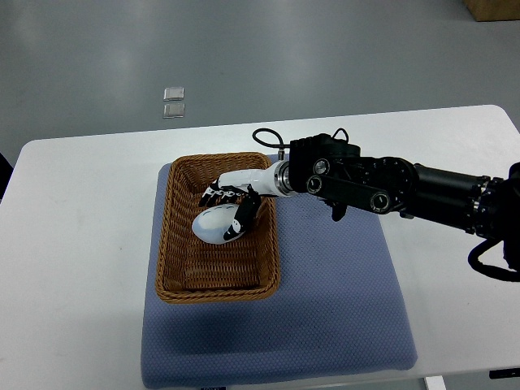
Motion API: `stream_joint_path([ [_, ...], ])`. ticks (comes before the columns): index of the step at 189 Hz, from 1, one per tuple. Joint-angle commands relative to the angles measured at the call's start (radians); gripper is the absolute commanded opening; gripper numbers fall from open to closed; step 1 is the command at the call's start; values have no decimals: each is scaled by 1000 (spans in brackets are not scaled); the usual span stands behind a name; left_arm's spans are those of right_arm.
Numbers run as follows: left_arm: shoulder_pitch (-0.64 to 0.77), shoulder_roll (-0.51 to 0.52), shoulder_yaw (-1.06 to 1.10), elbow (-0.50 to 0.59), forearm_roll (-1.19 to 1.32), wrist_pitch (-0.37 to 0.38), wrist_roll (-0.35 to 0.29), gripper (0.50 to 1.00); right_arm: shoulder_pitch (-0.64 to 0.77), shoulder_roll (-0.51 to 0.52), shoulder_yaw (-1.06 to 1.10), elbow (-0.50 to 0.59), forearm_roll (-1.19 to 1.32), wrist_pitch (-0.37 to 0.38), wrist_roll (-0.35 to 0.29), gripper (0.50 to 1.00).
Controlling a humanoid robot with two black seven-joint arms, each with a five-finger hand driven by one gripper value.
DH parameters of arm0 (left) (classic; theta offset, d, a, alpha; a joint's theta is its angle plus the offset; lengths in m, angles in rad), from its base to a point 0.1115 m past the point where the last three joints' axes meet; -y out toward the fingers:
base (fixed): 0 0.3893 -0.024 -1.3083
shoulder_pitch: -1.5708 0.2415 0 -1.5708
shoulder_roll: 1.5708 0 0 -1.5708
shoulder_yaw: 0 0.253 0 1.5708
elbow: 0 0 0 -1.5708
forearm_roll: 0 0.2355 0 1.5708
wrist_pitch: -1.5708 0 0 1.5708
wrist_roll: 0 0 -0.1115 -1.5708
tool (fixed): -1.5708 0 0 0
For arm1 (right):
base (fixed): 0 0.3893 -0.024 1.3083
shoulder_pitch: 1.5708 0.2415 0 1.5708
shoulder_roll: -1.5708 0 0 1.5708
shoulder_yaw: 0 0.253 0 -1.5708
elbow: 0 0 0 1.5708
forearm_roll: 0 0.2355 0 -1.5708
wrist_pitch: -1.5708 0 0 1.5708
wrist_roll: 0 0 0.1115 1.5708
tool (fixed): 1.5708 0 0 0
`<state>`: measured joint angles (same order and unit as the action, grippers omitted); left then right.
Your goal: Place blue toy in brown basket
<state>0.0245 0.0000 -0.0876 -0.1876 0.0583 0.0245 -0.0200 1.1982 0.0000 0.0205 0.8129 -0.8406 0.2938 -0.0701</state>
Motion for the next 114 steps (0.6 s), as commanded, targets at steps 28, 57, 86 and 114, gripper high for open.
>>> stream_joint_path([
  [28,0,0,0,0,0,0,0,1000,32,0,13,2,17,7,7,899],
  [57,0,0,2,0,0,0,0,1000,57,0,85,2,43,10,13,901],
  [86,0,0,2,0,0,0,0,1000,58,-60,219,3,64,21,15,903],
  [114,0,0,2,0,0,0,0,1000,12,-167,409,3,141,19,21,903],
])
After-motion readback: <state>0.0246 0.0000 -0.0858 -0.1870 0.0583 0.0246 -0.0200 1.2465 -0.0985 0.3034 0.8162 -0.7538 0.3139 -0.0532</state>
